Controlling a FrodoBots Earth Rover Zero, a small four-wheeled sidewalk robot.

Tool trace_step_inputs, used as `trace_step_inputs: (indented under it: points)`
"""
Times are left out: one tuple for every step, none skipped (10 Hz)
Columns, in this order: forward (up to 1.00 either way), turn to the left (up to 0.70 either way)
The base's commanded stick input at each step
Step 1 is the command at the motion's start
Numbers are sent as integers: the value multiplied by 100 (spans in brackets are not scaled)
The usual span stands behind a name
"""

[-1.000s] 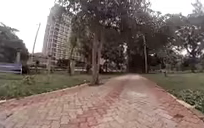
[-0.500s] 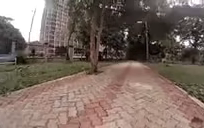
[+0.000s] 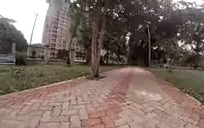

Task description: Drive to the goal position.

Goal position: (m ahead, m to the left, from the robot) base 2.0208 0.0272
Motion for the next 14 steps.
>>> trace_step_inputs:
  points:
    - [70,-15]
    - [70,-35]
    - [70,-35]
    - [70,-35]
    - [70,-35]
    - [70,-35]
    - [70,-35]
    - [70,-35]
    - [70,-35]
    - [70,-35]
    - [70,-35]
    - [70,-35]
    - [70,-35]
    - [70,-35]
